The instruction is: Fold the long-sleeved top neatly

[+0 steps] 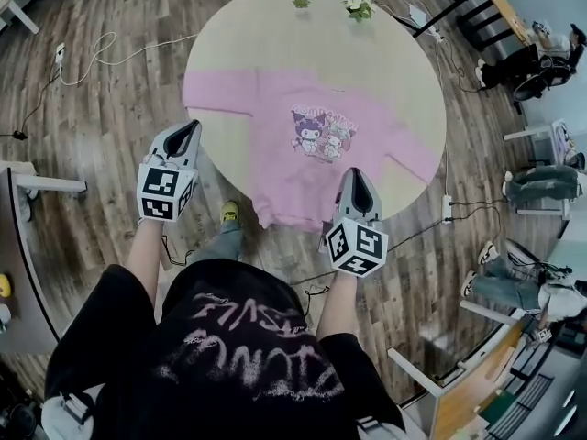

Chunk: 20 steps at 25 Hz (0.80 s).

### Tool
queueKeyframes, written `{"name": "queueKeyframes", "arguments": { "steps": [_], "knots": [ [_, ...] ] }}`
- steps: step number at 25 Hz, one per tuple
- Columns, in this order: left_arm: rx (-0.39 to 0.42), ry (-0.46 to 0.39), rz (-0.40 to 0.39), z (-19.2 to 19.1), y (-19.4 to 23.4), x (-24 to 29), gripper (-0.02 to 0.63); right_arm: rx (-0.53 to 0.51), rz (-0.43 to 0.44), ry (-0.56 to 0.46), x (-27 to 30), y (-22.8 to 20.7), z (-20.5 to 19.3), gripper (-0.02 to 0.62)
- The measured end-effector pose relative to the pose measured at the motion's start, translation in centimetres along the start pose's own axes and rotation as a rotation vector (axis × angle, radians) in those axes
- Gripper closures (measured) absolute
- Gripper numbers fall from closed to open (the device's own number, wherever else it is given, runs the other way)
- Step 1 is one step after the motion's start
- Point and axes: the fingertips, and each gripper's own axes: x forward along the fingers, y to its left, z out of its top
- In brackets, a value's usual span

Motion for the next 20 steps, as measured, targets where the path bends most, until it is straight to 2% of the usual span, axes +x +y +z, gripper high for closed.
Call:
{"name": "queueKeyframes", "arguments": {
  "steps": [9,20],
  "knots": [
    [-0.038,0.019,-0.039,0.1,3.8,6.1,0.595,-0.011,-0.027,0.03,6.1,1.0,1.1,0.56],
    [-0.056,0.04,-0.056,-0.7,4.7,7.6,0.593,-0.027,-0.013,0.029,8.2,1.8,1.7,0.518]
  ]
}}
